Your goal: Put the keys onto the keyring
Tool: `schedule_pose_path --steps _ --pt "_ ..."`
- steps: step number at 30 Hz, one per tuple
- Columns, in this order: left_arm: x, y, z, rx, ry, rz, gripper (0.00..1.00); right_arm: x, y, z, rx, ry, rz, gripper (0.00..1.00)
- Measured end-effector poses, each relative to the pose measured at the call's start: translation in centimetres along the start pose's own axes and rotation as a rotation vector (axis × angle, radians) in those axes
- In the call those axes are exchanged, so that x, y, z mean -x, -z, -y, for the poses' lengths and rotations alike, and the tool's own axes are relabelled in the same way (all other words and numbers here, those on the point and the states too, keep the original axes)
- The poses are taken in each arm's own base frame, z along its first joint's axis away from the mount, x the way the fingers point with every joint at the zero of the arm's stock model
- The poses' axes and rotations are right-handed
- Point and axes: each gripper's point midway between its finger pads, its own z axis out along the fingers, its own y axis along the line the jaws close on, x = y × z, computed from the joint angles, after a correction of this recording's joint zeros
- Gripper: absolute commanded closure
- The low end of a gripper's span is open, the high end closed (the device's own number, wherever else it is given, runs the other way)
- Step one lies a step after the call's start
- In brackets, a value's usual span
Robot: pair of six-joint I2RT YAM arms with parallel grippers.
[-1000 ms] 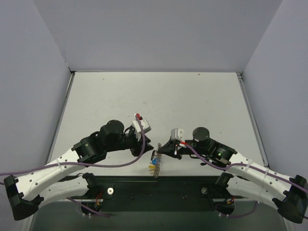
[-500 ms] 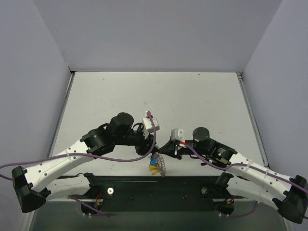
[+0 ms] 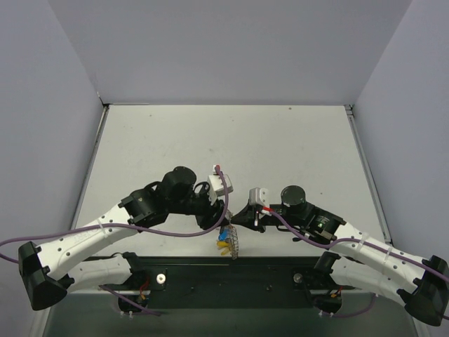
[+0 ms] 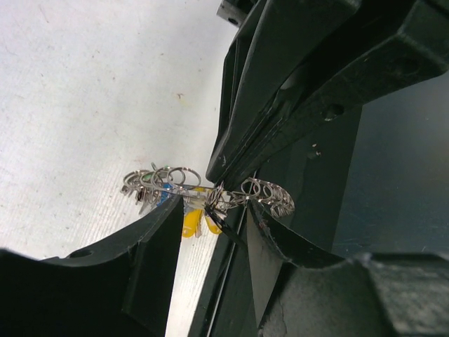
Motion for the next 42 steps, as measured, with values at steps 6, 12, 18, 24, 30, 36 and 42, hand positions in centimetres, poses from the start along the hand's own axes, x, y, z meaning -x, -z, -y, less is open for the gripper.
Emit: schedule_pose_path --steps 6,12,18,24,30,36,42 --pt "-1.8 -0.4 -0.3 0.005 0.022 -0.043 0.5 0.0 0.0 0.0 0.0 0.0 0.0 1.0" --pt "-2.4 -0.4 -0.5 0.011 0.04 -0.056 0.65 0.0 0.0 0.0 0.0 0.0 0.0 1.0" --pt "-2.6 -0.4 -0.5 0.013 0.052 -0.061 0.92 0.0 0.0 0.0 0.0 0.0 0.0 1.0" --pt "-2.9 -0.5 -0.7 0.016 0.057 -0.064 1.0 0.0 0.0 0.0 0.001 0.0 0.001 1.0" --pt "-3.1 -0.5 -1.0 0.032 0.06 -0.069 1.0 0.1 0.1 0.0 0.001 0.001 0.003 1.0" --pt "-3.2 -0.7 -1.2 0.035 0.062 -0.077 1.0 0.0 0.1 -0.1 0.001 0.002 0.004 1.0" --pt "-3.8 -1.1 -1.5 0.042 0.07 -0.1 1.0 -0.2 0.1 -0.2 0.001 -0.001 -0.001 1.0"
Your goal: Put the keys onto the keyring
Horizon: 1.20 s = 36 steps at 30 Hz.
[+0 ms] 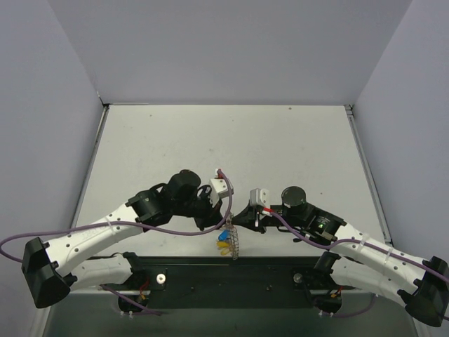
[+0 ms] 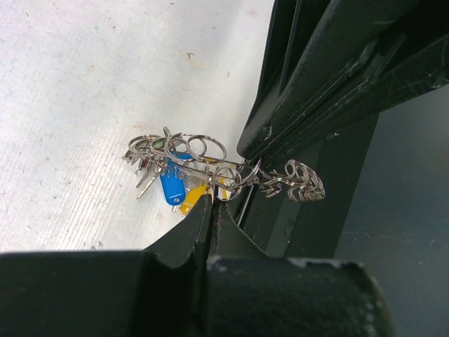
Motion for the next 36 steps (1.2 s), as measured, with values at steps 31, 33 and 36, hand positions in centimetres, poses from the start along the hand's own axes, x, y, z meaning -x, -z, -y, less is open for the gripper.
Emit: schedule_pose_path --steps 31,33,36 --pt "-1.7 -2.1 0.2 0.002 -0.009 -0.079 0.79 -0.8 0.1 -0.2 0.004 -0.015 -0.025 1.0" --pt "-1.6 -2.0 0.1 0.013 -0.013 -0.076 0.64 -0.8 0.1 -0.2 0.004 -0.015 -0.026 1.0" --pt "-1.7 -1.6 -0.4 0.047 -0.014 -0.074 0.51 -0.5 0.1 -0.2 0.002 -0.009 -0.014 1.0"
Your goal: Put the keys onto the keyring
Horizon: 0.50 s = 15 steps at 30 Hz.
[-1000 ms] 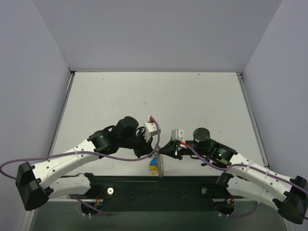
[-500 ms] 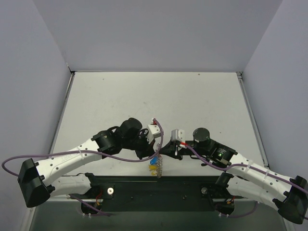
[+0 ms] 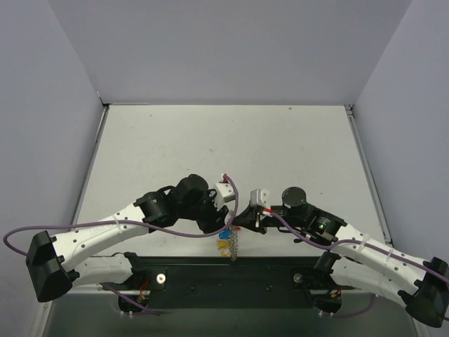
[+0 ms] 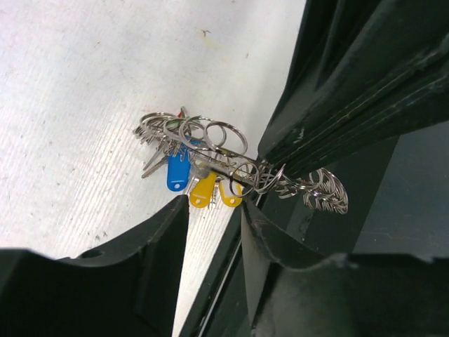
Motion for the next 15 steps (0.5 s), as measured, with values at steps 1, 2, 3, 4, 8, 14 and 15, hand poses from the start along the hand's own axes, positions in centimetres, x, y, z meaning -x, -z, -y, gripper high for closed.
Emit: schedule_pose_path --steps 1,2,3,4,8,14,15 --pt "0.0 0.2 -0.2 0.013 0.001 0.003 0.49 0.1 0.0 0.0 -0.001 0.003 0.005 1.0" --pt "0.0 0.4 -0.3 0.021 0.0 0.009 0.47 0.2 0.0 0.0 -0.001 0.005 0.009 1.0" --pt "0.0 0.6 -0.4 0.031 -0.001 0.013 0.46 0.3 0.0 0.0 -0.002 0.006 0.01 1.0" --pt "0.0 0.8 -0.4 0.038 0.0 0.017 0.46 0.3 0.0 0.0 -0.002 0.007 0.011 1.0" --pt "0.4 2.0 -0.6 0.057 -0.005 0.052 0.46 0.4 0.0 0.1 -0.003 0.008 0.014 1.0" --pt "1.3 3.9 -0.4 0.061 -0.018 0.152 0.54 0.8 0.1 0.1 -0.008 0.01 0.031 1.0" --pt "1.5 4.2 -0.3 0.059 -0.025 0.175 0.57 1.0 0.2 0.1 -0.01 0.013 0.042 1.0"
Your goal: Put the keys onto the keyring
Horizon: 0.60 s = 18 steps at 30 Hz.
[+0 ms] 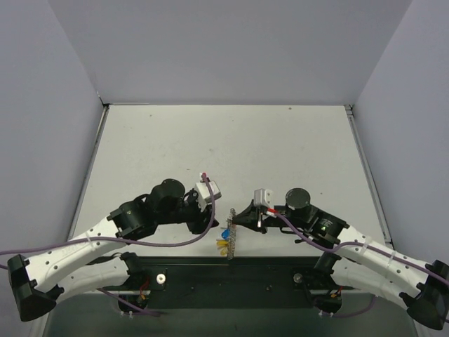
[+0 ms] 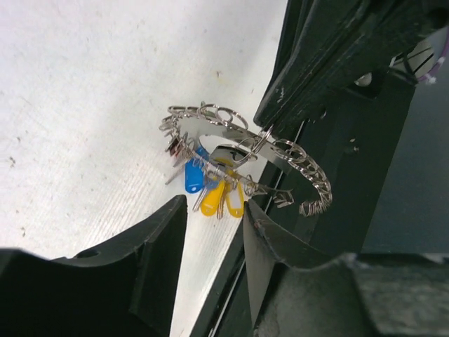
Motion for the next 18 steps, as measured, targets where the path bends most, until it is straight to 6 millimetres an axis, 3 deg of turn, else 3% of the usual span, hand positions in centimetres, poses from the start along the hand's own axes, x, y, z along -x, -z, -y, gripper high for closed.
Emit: schedule_pose_path --steps 10,18 --pt "3.0 1.7 1.6 -0.078 -0.071 0.262 0.62 2.9 0.8 -0.3 -0.03 -0.046 0.164 1.0" --pt "4.9 1.7 3.1 -0.164 -0.115 0.342 0.68 4.6 1.0 -0.3 -0.034 -0.064 0.229 1.0"
